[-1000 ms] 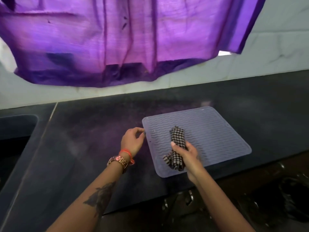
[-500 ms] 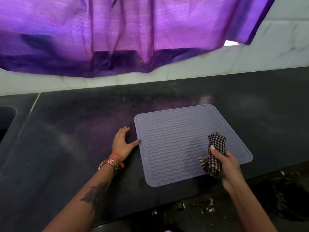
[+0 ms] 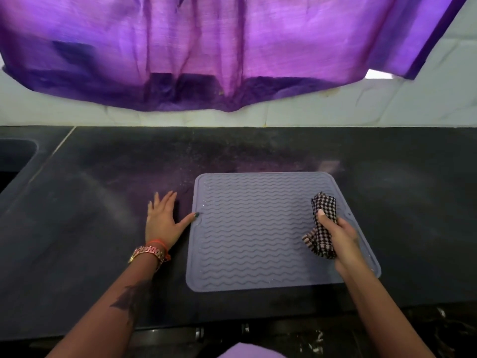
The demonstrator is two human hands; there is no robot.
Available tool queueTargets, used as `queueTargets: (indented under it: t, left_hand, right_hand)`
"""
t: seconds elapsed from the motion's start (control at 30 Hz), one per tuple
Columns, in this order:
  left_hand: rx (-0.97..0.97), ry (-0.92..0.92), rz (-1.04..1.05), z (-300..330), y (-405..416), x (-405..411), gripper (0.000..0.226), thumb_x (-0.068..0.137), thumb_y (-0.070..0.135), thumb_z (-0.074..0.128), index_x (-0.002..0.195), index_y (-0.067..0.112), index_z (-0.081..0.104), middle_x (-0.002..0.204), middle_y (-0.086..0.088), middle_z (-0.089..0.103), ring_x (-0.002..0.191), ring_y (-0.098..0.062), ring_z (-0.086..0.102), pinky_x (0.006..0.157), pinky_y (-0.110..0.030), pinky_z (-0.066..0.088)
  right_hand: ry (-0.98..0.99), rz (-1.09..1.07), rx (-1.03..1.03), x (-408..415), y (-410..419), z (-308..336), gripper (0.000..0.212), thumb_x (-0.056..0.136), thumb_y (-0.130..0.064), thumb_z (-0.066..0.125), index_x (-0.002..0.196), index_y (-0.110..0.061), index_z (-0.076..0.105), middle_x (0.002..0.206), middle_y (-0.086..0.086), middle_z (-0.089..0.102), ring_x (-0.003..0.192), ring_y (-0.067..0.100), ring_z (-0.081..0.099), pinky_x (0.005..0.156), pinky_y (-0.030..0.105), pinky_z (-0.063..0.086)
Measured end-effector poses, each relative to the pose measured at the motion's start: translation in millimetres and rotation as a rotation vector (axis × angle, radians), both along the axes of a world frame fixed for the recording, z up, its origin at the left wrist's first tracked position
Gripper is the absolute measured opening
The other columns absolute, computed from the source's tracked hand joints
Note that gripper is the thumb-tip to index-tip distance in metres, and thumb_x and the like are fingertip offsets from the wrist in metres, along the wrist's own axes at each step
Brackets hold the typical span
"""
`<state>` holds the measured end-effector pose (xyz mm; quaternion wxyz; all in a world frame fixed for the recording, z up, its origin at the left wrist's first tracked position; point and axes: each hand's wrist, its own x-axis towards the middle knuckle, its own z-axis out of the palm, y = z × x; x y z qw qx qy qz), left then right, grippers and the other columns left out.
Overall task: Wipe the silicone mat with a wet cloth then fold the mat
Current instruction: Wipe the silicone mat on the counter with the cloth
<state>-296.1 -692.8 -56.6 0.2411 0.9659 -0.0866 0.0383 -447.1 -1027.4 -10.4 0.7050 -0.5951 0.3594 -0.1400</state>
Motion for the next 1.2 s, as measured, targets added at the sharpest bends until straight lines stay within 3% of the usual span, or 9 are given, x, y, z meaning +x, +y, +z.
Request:
queueTargets:
  t: [0.33, 0.43, 0.53, 0.67, 0.87, 1.0, 1.13, 1.2]
  left_hand:
    - [0.168, -0.025, 0.06, 0.2, -5.6, -7.3, 0.096, 0.075, 0.076, 0.027, 0.143, 0.009, 0.031, 0.152, -0.007, 0.029, 0.144, -0.029, 0.009, 0.118, -0.043, 0.005]
    - [0.157, -0.05, 0.068, 2.5, -7.5, -10.8, 0.104, 0.067, 0.079, 0.018, 0.142, 0.008, 0.034, 0.151, -0.009, 0.031, 0.144, -0.03, 0.011, 0.118, -0.042, 0.005]
    - [0.145, -0.051, 0.075, 5.6, -9.2, -12.6, 0.105, 0.065, 0.078, 0.017, 0.141, 0.008, 0.035, 0.15, -0.009, 0.032, 0.144, -0.029, 0.012, 0.118, -0.042, 0.006]
    - [0.156, -0.043, 0.08, 5.5, -10.0, -12.4, 0.102, 0.067, 0.077, 0.02, 0.14, 0.008, 0.037, 0.15, -0.009, 0.033, 0.144, -0.029, 0.013, 0.118, -0.042, 0.006]
    - [0.159, -0.045, 0.084, 4.2, -9.3, -11.5, 0.102, 0.067, 0.078, 0.019, 0.138, 0.008, 0.041, 0.148, -0.01, 0.037, 0.143, -0.029, 0.016, 0.118, -0.042, 0.007]
    - [0.157, -0.035, 0.075, 3.8, -9.1, -9.9, 0.102, 0.067, 0.078, 0.018, 0.138, 0.009, 0.04, 0.148, -0.01, 0.036, 0.143, -0.029, 0.016, 0.118, -0.043, 0.008]
    - [0.165, -0.035, 0.075, 2.9, -9.7, -9.1, 0.101, 0.068, 0.078, 0.017, 0.139, 0.01, 0.04, 0.149, -0.009, 0.035, 0.143, -0.028, 0.015, 0.118, -0.042, 0.007]
    - [0.163, -0.037, 0.083, 2.6, -9.8, -8.9, 0.1, 0.068, 0.078, 0.017, 0.139, 0.01, 0.04, 0.149, -0.008, 0.035, 0.143, -0.028, 0.015, 0.118, -0.042, 0.007]
  right_hand:
    - [0.005, 0.199, -0.215, 14.9, -12.8, -10.7, 0.031, 0.076, -0.033, 0.073, 0.104, -0.024, 0.064, 0.096, -0.001, 0.071, 0.088, 0.018, 0.067, 0.074, 0.035, 0.055]
    - [0.014, 0.221, -0.262, 18.6, -29.8, -7.7, 0.016, 0.077, -0.03, 0.073, 0.09, -0.026, 0.064, 0.096, 0.003, 0.071, 0.085, 0.017, 0.067, 0.072, 0.032, 0.055]
    - [0.048, 0.125, -0.365, 27.0, -54.9, -0.8, 0.03, 0.075, -0.036, 0.074, 0.1, -0.023, 0.064, 0.102, 0.005, 0.07, 0.09, 0.019, 0.066, 0.079, 0.035, 0.056]
    - [0.213, -0.034, -0.738, 47.8, -86.1, 8.6, 0.05, 0.076, -0.047, 0.069, 0.117, -0.019, 0.058, 0.112, 0.008, 0.066, 0.101, 0.028, 0.061, 0.081, 0.03, 0.045]
    - [0.553, 0.145, -1.265, 58.1, -70.1, -20.3, 0.046, 0.087, -0.04, 0.055, 0.122, -0.011, 0.051, 0.12, 0.016, 0.055, 0.112, 0.036, 0.045, 0.09, 0.044, 0.037]
    - [0.534, 0.148, -1.222, 64.9, -73.2, -17.1, 0.046, 0.085, -0.039, 0.059, 0.118, -0.007, 0.054, 0.116, 0.019, 0.057, 0.109, 0.037, 0.048, 0.088, 0.042, 0.04]
    - [0.377, 0.127, -0.947, 67.8, -92.4, -4.5, 0.045, 0.08, -0.044, 0.066, 0.11, -0.012, 0.062, 0.106, 0.015, 0.066, 0.099, 0.034, 0.06, 0.079, 0.035, 0.046]
    - [0.408, 0.069, -1.0, 67.5, -92.9, -6.4, 0.047, 0.081, -0.045, 0.063, 0.113, -0.01, 0.059, 0.112, 0.019, 0.061, 0.101, 0.038, 0.057, 0.082, 0.038, 0.045]
